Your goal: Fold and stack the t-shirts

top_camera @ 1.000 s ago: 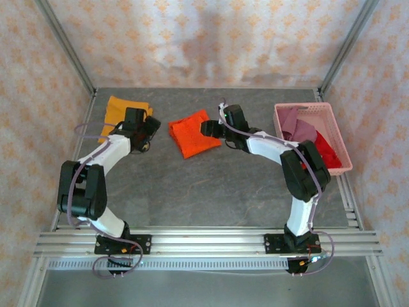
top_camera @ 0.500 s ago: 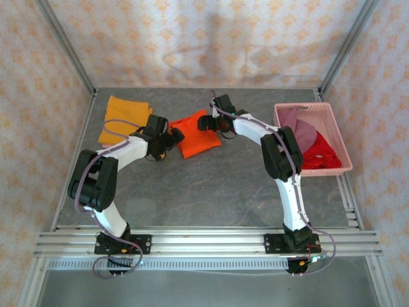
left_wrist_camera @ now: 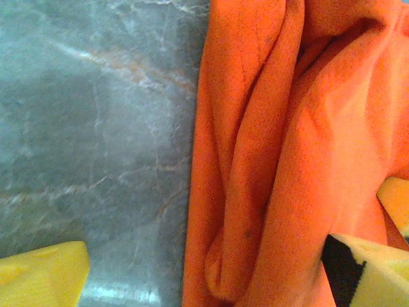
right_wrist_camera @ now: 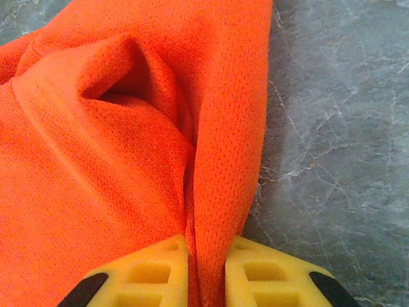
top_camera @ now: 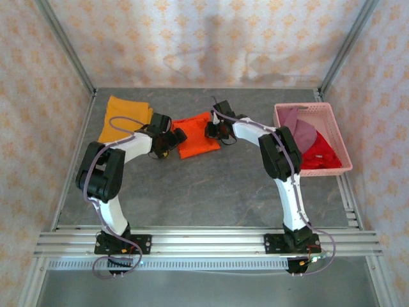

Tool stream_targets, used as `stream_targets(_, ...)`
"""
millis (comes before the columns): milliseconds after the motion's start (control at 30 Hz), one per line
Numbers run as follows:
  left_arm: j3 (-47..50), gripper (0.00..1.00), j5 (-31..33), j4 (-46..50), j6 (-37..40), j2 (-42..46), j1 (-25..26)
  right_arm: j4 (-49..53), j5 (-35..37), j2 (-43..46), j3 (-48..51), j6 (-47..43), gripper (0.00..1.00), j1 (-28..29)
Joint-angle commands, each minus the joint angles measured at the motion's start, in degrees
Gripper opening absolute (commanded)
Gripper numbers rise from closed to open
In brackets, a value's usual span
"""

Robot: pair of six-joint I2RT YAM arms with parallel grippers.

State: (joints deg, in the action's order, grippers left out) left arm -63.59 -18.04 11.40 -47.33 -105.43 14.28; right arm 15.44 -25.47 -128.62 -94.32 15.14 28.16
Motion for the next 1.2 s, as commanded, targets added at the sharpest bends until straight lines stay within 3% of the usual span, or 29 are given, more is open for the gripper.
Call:
stream_targets(0, -2.86, 0.93, -0.19, 1.87, 3.38, -2.26, 0.20, 2.43, 2.31, 2.35, 0.76, 0.08, 0.31, 0.45)
stream_targets(33, -3.02, 0.93, -0.23, 1.65, 3.22, -2.41, 0.07, 2.22, 2.90, 3.18, 1.32, -0.39, 0.45, 0.56)
stream_targets(100, -2.51, 0.93, -0.58, -0.01, 2.95, -2.11, -0.31, 0.44, 3.59, 5.46, 3.12, -1.28, 0.59, 0.96)
stream_targets(233, -2.75, 0.90, -2.08, -1.56, 3.30, -3.01, -1.65, -1.09, 6.42, 9.40, 5.18, -2.19, 0.61, 1.95)
stream_targets(467, -3.53, 0.75, -6.45, -4.62, 1.23, -6.15, -2.74, -1.09, 6.72, 8.53, 2.21, -4.50, 0.58, 5.42)
stream_targets(633, -8.94, 0.69, 0.50, 6.96, 4.63, -6.08, -1.70, 0.27, 4.72, 3.14, -1.87, -3.85, 0.49, 6.38)
stream_targets(800, -11.56, 0.70, 5.45, 11.80, 7.33, -5.27, -0.36, 0.90, 4.50, -0.58, -2.51, -2.09, 0.36, 6.30)
stream_targets(1167, -14.97, 0.56, 5.05, 13.45, 7.30, -10.68, 0.03, -0.15, 2.90, -1.72, -0.42, -0.89, 0.31, 6.11)
